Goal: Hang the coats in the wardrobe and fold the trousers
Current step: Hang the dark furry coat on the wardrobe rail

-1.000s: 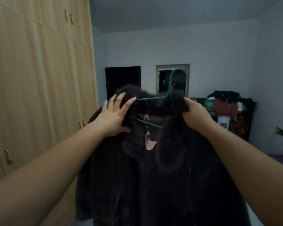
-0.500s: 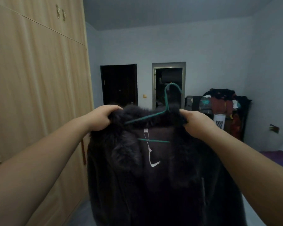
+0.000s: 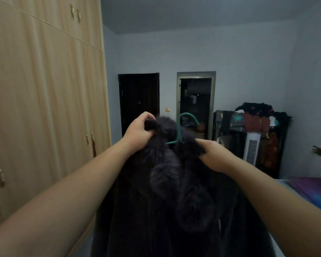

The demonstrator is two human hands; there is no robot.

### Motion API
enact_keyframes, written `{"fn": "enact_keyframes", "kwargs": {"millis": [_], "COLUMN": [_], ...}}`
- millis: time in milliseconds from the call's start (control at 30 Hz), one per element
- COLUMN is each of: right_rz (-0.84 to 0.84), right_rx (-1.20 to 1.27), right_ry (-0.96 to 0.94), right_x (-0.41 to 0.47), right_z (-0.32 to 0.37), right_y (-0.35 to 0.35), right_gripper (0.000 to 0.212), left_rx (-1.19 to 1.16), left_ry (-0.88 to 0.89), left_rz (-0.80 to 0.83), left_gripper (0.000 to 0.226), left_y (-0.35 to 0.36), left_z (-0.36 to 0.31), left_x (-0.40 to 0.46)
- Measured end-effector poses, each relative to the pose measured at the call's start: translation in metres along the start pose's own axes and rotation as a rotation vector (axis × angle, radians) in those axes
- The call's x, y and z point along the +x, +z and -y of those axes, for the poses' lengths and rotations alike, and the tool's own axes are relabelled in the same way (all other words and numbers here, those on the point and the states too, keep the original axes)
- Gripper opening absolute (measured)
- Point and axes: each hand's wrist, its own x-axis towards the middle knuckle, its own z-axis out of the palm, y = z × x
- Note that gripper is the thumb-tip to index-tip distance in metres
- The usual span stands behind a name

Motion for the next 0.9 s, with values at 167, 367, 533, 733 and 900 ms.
{"fn": "enact_keyframes", "kwargs": {"millis": [167,367,533,733,900], "right_rz": [-0.173,-0.153,-0.330,-0.307,-0.254], "right_rx": [0.016,0.159,0.188,0.187,0.089], "right_ry": [0.070,0.051,0.206,0.149,0.094], "right_x": [-0.010,-0.014,-0.033,-0.039,-0.044], "right_z": [-0.019,-0.031,-0.069,-0.063,-0.068], "right_y": [0.007,0.015,0.008,0.015,0.012], "right_gripper": [0.053,0.031,0.023,0.016,0.051], "left_rx": [0.185,0.517,0.472,0.437,0.430], "left_ry": [0.133,0.196,0.068,0.056,0.081], "left_rz": [0.364,0.469,0.274,0.247,0.125], "left_gripper": [0.030,0.012,0.015,0.023,0.027], "left_y": [0.013,0.019,-0.011,-0.001,-0.002], "left_z": [-0.009,-0.011,0.026,0.026,0.019], "left_x": [-0.008,-0.006,0.002,-0.005,-0.006]}}
